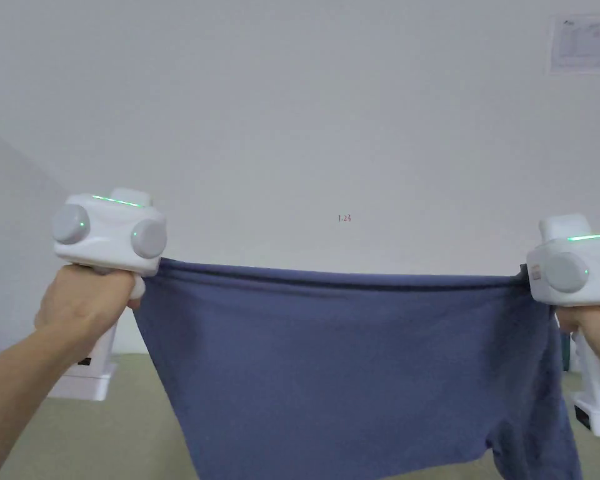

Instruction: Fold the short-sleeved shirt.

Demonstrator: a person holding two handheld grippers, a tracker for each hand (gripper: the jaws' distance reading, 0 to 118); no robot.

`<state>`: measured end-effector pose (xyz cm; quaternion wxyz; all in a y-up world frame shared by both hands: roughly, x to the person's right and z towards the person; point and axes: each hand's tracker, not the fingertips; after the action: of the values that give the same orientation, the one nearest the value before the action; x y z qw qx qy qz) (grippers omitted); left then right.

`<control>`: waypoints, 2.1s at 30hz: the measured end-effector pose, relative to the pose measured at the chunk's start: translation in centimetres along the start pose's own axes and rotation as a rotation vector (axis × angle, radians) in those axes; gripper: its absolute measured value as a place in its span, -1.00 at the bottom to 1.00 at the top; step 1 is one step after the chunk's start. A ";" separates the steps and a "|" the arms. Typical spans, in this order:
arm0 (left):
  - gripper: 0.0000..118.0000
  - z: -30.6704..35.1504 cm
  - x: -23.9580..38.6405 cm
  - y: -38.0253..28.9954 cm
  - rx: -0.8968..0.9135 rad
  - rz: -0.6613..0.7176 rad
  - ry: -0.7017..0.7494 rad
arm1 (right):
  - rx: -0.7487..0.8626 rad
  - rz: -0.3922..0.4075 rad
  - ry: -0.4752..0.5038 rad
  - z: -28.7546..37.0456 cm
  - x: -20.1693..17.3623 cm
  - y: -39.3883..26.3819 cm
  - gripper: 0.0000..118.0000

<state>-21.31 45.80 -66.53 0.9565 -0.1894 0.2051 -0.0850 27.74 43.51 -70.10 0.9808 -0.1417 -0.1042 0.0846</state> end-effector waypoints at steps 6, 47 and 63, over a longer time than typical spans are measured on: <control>-0.95 -6.5 3.6 -6.4 -0.062 -0.001 0.016 | -0.107 -0.012 0.033 -6.1 -2.8 -8.0 -0.90; -0.94 18.2 -7.0 -47.3 -0.553 0.012 -0.310 | -0.596 -0.051 0.168 24.7 6.1 -44.8 -0.90; -1.00 22.4 -10.3 -47.2 -0.520 0.127 -0.357 | -0.393 -0.028 0.287 31.3 -1.2 -39.9 -1.00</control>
<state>-25.12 12.47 -25.16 0.9004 -0.4260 0.0602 0.0647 24.89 13.69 -29.13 0.9403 -0.3387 0.0198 0.0281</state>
